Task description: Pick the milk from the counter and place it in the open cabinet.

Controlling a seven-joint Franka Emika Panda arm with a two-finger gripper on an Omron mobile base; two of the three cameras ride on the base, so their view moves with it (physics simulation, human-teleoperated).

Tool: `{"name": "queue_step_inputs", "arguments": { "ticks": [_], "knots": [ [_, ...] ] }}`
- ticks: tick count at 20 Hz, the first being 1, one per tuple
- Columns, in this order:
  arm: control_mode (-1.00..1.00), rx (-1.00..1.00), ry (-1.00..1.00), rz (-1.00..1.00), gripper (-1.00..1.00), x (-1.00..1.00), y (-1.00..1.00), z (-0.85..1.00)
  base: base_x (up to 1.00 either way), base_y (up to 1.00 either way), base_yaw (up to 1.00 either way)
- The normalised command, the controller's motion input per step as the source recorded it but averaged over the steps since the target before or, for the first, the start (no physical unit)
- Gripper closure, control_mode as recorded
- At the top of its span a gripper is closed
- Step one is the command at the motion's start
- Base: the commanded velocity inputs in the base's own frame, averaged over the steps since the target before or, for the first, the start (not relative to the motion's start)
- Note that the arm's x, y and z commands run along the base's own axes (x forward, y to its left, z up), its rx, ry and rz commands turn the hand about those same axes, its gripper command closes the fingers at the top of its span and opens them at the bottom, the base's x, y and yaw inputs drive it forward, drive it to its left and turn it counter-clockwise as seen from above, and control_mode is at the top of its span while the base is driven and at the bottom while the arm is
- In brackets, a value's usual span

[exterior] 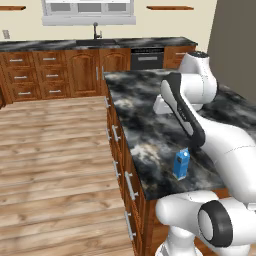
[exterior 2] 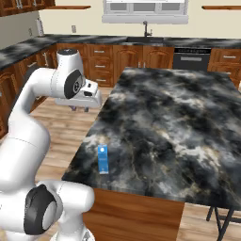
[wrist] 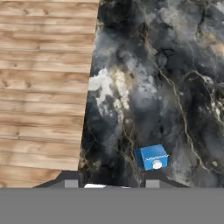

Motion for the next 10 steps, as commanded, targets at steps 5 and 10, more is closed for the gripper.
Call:
{"name": "queue_step_inputs", "arguments": {
  "ticks": [5,10],
  "knots": [
    [-1.00,0.30,0.04,0.05,-1.00,-0.18,-0.66,-0.09,0.00,0.00,0.00],
    [-1.00,0.44,0.00,0.27,-1.00,-0.24,-1.00,-0.47,0.00,0.00,0.00]
  ]
}}
